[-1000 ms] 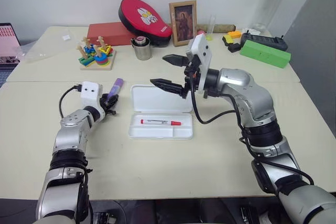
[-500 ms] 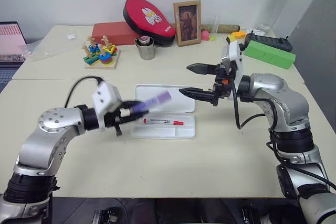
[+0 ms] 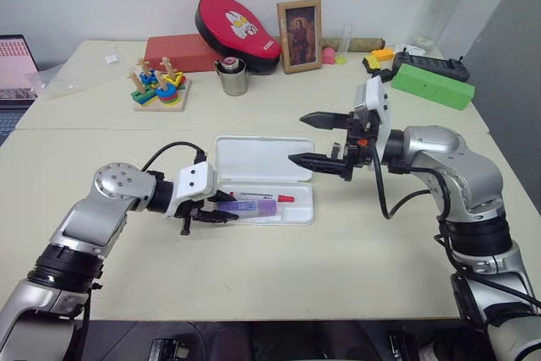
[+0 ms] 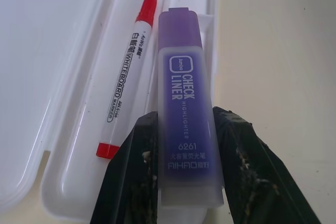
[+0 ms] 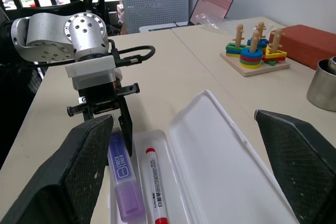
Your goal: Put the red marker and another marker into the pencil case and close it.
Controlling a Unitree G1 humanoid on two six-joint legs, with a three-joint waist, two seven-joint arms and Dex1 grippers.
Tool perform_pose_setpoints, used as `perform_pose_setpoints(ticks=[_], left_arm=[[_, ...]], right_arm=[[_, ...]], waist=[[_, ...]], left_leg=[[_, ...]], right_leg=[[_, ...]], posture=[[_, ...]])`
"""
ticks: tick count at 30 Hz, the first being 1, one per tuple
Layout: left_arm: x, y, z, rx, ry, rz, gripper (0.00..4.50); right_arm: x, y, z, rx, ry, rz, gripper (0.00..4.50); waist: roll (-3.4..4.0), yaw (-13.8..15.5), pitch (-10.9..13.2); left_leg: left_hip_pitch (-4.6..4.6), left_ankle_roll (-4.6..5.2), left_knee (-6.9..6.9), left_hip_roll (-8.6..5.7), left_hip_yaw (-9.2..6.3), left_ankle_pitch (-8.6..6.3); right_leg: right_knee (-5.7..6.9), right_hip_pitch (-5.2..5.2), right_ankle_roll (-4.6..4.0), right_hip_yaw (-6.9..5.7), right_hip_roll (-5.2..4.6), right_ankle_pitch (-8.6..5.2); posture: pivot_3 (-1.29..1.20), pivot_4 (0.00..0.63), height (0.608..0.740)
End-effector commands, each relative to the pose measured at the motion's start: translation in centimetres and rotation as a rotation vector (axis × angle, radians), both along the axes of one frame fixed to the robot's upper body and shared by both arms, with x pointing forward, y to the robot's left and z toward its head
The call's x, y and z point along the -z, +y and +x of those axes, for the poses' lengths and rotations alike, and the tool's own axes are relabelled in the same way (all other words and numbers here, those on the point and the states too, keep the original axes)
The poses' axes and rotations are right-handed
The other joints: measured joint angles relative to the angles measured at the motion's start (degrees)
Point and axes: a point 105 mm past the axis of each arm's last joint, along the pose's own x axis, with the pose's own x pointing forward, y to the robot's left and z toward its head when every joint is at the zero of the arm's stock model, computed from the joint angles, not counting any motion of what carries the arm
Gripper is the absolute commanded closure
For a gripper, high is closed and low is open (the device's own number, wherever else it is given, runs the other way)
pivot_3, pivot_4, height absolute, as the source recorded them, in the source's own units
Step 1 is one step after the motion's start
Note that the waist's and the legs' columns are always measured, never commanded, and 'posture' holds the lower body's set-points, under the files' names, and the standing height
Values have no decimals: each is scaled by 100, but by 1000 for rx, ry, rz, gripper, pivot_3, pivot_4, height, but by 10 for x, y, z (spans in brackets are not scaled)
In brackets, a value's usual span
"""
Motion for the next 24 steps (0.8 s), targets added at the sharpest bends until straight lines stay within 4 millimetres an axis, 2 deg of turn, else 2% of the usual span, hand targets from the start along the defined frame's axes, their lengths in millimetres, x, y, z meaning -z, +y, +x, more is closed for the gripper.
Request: perform_pose_setpoints(ticks=[1,3,5,9,12,15,18,22,24], left_arm=[[-4,-5,2,26,-11,-6,3314],[-4,-7,3,25,-10,-13,2611],[-4,-7,3,23,-9,-17,2376],[-5,-8,2,20,-5,-31,1394],[-5,-8,2,13,0,-40,989],[-20,-16,8,-17,-31,-158,489],[-48,-38,14,-40,-78,-375,36],[-76,-65,18,-77,-128,-600,6],[-84,-81,20,-103,-147,-680,6]], right_arm=[[-9,-3,-6,1,-41,18,0],[-8,-3,-5,7,-37,16,0],[-6,-4,-5,13,-32,14,0],[-2,-6,-2,30,-14,15,0],[2,-10,5,78,1,18,0],[12,-34,44,357,48,34,0],[32,-60,73,622,131,10,0],[64,-83,93,915,244,-26,0],[80,-84,96,1006,278,-22,0]], waist=[[0,-1,0],[0,0,0],[0,0,0],[0,0,0],[0,-1,0],[-1,-1,-1],[-3,36,-1],[-4,71,-1],[-3,74,-1]], left_leg=[[0,0,0,0,1,0],[0,0,1,0,0,0],[0,0,1,0,0,0],[0,0,1,0,-1,0],[0,0,1,0,-1,0],[0,0,3,0,-1,0],[0,0,8,-1,-1,0],[-2,0,9,-1,-3,1],[-1,-1,8,-1,-4,1]], right_leg=[[1,0,0,0,0,0],[1,0,0,0,0,0],[1,1,0,0,0,0],[2,1,-2,0,0,1],[2,1,-1,0,0,1],[2,2,-2,0,0,1],[3,5,-3,-1,0,3],[7,5,-17,-2,0,11],[8,5,-17,-2,0,12]], posture=[[0,150,740],[0,150,740],[0,150,740],[0,150,740],[0,150,740],[0,150,740],[0,150,740],[0,150,740],[0,150,740]])
